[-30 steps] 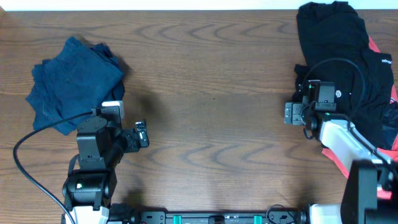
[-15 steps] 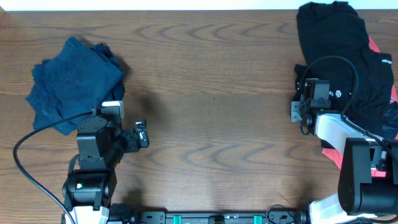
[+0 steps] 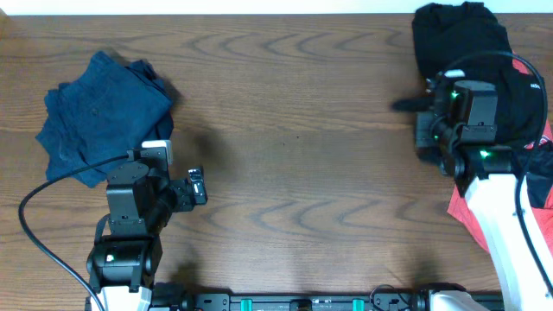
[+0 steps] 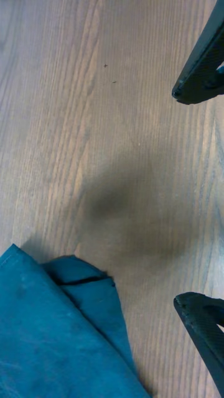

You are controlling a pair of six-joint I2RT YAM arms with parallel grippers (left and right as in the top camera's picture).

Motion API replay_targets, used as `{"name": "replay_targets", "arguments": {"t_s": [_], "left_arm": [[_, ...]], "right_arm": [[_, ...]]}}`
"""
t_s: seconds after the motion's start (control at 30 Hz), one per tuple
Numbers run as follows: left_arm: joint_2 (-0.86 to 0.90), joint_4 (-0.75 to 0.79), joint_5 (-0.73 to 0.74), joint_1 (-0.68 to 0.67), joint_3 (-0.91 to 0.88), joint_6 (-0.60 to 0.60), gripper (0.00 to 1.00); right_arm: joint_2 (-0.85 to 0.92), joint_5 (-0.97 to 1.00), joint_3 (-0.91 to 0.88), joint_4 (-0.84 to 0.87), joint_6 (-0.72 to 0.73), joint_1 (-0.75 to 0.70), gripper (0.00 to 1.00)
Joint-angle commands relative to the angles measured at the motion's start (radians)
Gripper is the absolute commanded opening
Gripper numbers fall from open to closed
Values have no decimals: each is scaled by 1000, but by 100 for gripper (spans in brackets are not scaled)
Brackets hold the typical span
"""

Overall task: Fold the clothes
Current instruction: 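Reach both grippers to the black shirt on the right pile and grasp it, then pull the black shirt leftward onto the table center with both grippers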

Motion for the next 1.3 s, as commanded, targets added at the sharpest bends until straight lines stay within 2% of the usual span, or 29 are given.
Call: {"name": "replay_targets", "arguments": {"t_s": [0.0,0.2,0.4,0.43,0.47,0.5,0.53,0.6,0.7,0.87,0.93,0.97,1.0,1.17,1.27], "left_arm": [[-2,-1,13,5,25,-10,98],[-2,-1,13,5,25,-10,98],[-2,0,13,5,25,-10,98],[-2,0,13,5,25,-10,98],[-2,0,13,5,25,-10,98],[-2,0,13,5,25,-10,98],[-2,0,13,5,25,-10,98],[-2,0,13,5,25,-10,98],[-2,26,13,5,25,-10,98],[7,109,21,3,25,-89,98],[34,150,79,2,25,-89,97],[58,174,110,-2,25,-95,90],[79,190,125,-7,25,-111,87],[286,303,206,-98,25,-210,85],[423,374,266,-182,25,-258,81]], "right_arm": [[-42,-152,48,-33,-20,146,1],[15,-152,49,46,-21,430,1],[166,-153,49,241,-20,538,1],[182,-153,49,275,-20,542,4],[194,-152,49,311,-20,542,25],[198,-148,49,344,-20,539,39],[197,-134,49,370,-12,533,47],[180,-70,53,400,18,512,72],[126,26,58,379,43,463,99],[26,51,58,194,47,355,99],[-3,51,58,99,53,309,99],[-15,51,58,49,64,284,99],[-23,51,58,10,71,262,99],[-33,107,58,-128,180,144,99],[-33,105,58,-160,211,86,99]]}}
